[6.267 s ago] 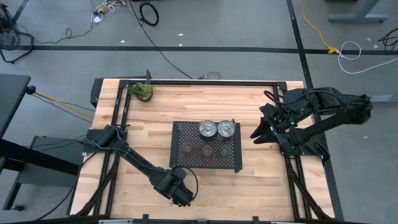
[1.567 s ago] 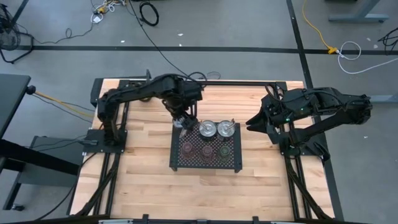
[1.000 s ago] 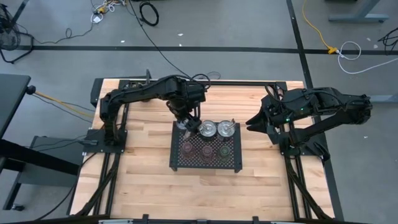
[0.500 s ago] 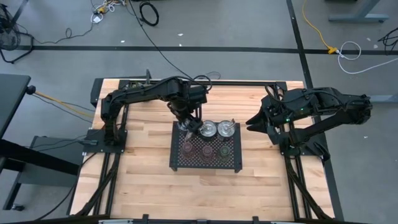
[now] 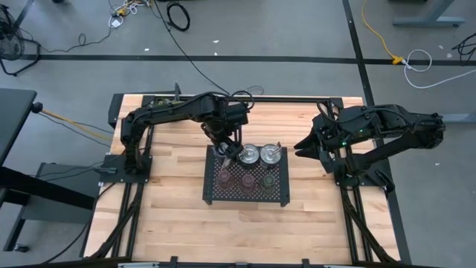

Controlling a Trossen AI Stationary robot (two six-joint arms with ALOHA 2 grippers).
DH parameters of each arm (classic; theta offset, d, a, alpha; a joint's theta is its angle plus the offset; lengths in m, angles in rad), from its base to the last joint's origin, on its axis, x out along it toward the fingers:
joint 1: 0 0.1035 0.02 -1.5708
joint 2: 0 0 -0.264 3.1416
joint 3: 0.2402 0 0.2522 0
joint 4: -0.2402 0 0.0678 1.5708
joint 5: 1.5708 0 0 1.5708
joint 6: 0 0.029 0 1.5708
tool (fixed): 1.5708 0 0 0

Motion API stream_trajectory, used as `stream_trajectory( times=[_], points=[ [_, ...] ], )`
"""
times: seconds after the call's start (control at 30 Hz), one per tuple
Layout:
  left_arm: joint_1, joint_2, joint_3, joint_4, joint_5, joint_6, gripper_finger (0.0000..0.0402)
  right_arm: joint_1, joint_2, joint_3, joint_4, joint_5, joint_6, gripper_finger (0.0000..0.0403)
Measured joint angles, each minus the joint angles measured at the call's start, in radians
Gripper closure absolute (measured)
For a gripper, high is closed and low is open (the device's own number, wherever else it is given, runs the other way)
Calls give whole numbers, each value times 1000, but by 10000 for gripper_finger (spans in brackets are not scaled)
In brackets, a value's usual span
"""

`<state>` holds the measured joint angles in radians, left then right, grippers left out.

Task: Pick & Place candle stick holders
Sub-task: Put the silver scented candle on the shelf aligned with the silver scented candles

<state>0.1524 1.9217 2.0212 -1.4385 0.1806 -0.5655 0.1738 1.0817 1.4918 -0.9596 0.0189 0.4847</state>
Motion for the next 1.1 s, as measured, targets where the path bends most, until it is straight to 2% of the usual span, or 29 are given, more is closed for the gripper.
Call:
stream_trajectory(
  times=[0.47,0.67,1.1],
  points=[
    [-2,0,-1,46,-3,0,5,0,0,0,0,0,0,279],
    [-1,0,-1,46,7,-56,3,0,0,0,0,0,0,279],
    [-4,0,-1,34,24,-39,2,0,0,0,0,0,0,279]
  ],
)
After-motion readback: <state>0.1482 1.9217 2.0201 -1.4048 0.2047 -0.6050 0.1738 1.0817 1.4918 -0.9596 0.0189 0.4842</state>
